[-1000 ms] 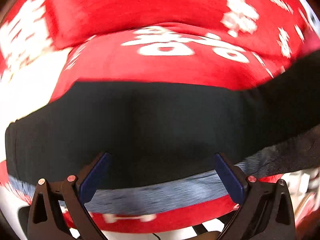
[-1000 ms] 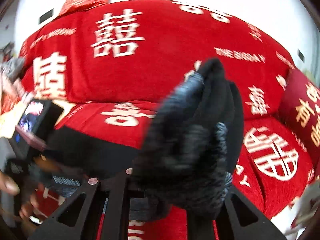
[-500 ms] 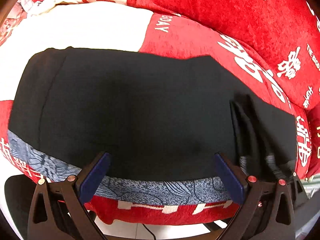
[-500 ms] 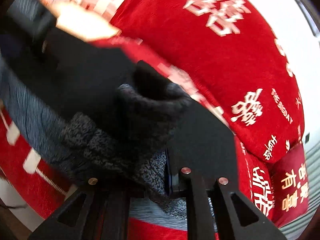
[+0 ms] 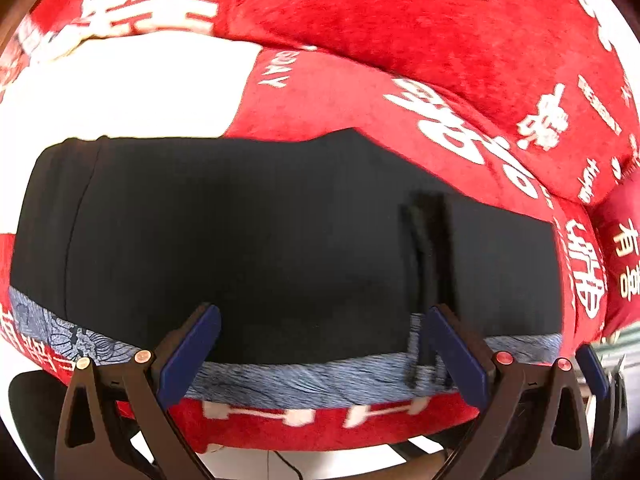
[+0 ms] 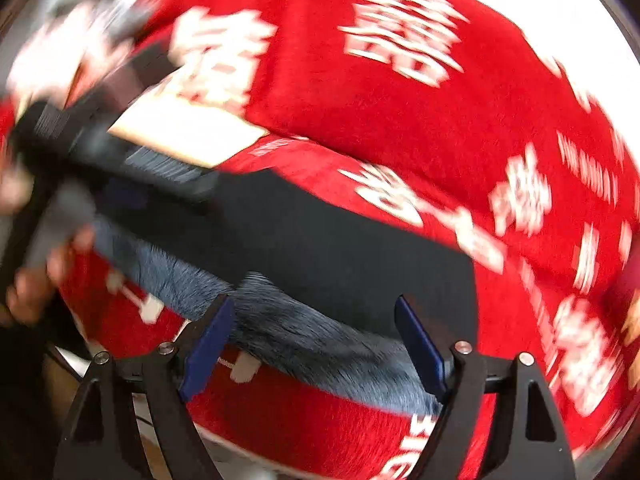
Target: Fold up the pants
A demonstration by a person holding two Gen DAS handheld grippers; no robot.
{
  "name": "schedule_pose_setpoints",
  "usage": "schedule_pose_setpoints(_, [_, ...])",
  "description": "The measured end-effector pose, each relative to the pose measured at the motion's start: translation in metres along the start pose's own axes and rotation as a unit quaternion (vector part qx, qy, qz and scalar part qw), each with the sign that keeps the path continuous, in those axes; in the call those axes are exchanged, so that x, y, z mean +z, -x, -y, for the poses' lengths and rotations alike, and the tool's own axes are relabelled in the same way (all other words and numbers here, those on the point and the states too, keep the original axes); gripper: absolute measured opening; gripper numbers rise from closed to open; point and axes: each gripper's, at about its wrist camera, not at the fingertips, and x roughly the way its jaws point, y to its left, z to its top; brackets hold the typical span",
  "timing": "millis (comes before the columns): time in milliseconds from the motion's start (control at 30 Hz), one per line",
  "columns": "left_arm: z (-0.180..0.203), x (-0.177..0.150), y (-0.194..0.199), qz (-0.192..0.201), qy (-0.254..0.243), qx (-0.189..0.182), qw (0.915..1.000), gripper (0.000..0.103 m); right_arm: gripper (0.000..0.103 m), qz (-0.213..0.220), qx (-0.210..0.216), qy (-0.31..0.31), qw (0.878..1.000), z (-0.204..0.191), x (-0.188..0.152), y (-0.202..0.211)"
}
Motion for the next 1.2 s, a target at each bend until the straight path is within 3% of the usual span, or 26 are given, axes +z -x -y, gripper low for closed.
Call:
schedule_pose_setpoints(67, [0.018, 0.0, 0.009, 0.007, -0.017, -0.015, 0.9997, 0.103, 0.085, -0.006, 0.032, -0.085, 0.996, 0.044, -0.01, 0.003])
schedule_pose_setpoints(233, [0.08, -0.016, 0.009, -0.002, -0.092, -0.046, 0.9947, 0.103, 0.085, -0.027, 0.116, -0.231, 0.966, 0.129, -0.036, -0.011])
schedule_pose_setpoints(367, [0.108, -0.029, -0.007, -0.023, -0.127, -0.063, 0.9897, 0.103, 0.085, -0.019, 0.197, -0.305, 0.931, 0.157, -0.056, -0.028])
schedule_pose_setpoints(433, [0.108, -0.03, -0.025, -0.041, -0.127, -0.057, 0.9894, 0.103, 0.085, -0.041, 0.209, -0.32, 0.923, 0.163, -0.062, -0.049])
schedule_pose_setpoints(533, [0.095, -0.03, -0.059, -0.08, -0.115, -0.005, 0.9902, 0.103, 0.085, -0.082, 0.196, -0.314, 0.925, 0.159, -0.073, -0.071])
schedule_pose_setpoints(600, [0.094, -0.03, -0.056, -0.063, -0.125, -0.004, 0.9902, 0.103, 0.085, -0.08, 0.196, -0.3, 0.93, 0.155, -0.072, -0.069])
schedule_pose_setpoints(700, [0.093, -0.029, -0.055, -0.066, -0.121, -0.004, 0.9905, 0.103, 0.086, -0.091, 0.192, -0.282, 0.936, 0.154, -0.063, -0.065])
schedule_pose_setpoints(833, [0.099, -0.03, -0.06, -0.061, -0.134, 0.023, 0.9888, 0.103, 0.086, -0.066, 0.186, -0.267, 0.943, 0.162, -0.049, -0.054])
schedule_pose_setpoints(933, [0.108, -0.032, -0.064, -0.061, -0.142, 0.044, 0.987, 0.103, 0.086, -0.122, 0.211, -0.274, 0.93, 0.16, -0.055, -0.082])
schedule_pose_setpoints(1033, [0.105, -0.031, -0.064, -0.061, -0.139, 0.041, 0.9876, 0.103, 0.086, -0.144, 0.19, -0.237, 0.942, 0.154, -0.04, -0.084])
schedule_pose_setpoints(1133, [0.105, -0.031, -0.065, -0.06, -0.136, 0.044, 0.9879, 0.103, 0.086, -0.11, 0.158, -0.194, 0.962, 0.155, -0.009, -0.072])
schedule_pose_setpoints(1200, [0.105, -0.029, -0.065, -0.059, -0.136, 0.049, 0.9878, 0.103, 0.086, -0.111, 0.136, -0.174, 0.969, 0.156, 0.01, -0.08])
